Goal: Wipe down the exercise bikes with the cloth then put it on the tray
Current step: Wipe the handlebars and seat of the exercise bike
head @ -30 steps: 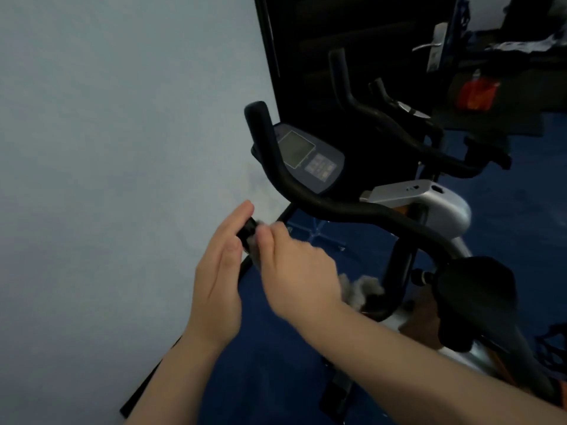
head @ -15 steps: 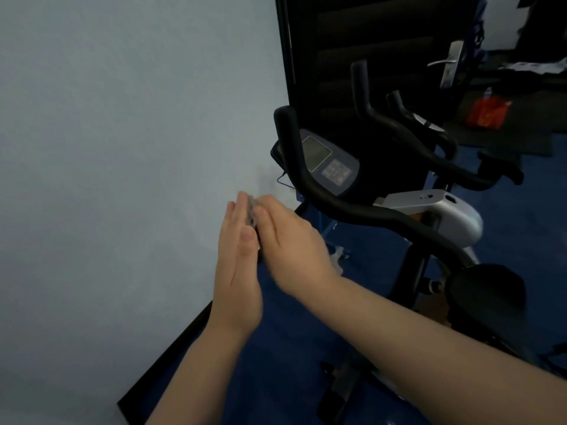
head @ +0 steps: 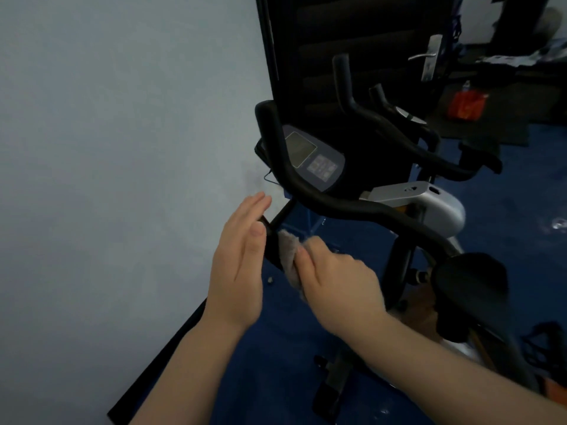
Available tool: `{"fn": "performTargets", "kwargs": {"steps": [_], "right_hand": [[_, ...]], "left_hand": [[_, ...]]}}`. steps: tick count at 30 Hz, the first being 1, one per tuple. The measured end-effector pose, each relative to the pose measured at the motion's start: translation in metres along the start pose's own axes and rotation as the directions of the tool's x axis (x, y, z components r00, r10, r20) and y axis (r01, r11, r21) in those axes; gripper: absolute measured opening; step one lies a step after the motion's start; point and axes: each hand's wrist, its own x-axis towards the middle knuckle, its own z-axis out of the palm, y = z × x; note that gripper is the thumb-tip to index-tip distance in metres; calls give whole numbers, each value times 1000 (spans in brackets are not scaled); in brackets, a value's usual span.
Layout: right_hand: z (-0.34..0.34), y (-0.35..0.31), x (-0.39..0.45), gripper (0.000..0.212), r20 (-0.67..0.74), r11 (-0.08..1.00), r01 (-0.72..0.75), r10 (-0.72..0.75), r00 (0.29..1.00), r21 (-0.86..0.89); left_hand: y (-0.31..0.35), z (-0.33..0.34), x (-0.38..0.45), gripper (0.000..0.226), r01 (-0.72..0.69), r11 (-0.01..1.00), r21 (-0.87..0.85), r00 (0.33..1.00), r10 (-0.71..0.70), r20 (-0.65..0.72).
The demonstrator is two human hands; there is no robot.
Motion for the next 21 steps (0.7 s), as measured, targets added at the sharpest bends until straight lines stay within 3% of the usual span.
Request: {"fn": "performTargets", "kwargs": {"steps": [4, 7, 9, 14, 18, 21], "right_hand": [[-5, -14, 15, 32, -39, 1000, -17, 17, 999, -4], [-2, -36, 11, 26, -124, 975, -104, 130, 984, 196], [1, -22, -12, 36, -189, 954, -143, 196, 962, 262], [13, 43, -49, 37, -276, 977, 6, 54, 960, 212], [20, 53, -41, 35, -403, 881, -36, 252, 880, 472], [33, 26, -49, 26, -397, 834, -162, 410, 821, 527]], "left_hand": [[0, 5, 5, 46, -80, 982, 168, 996, 87, -32], [1, 13, 6, 41, -196, 937, 290, 977, 213, -27], [0, 19, 6, 40, -283, 878, 387, 954, 300, 18], [-8, 31, 5, 34, -349, 713, 608, 910, 414, 37], [-19, 35, 3, 30, -339, 599, 725, 898, 436, 59], [-25, 33, 1, 32, -346, 540, 768, 894, 439, 94]]}}
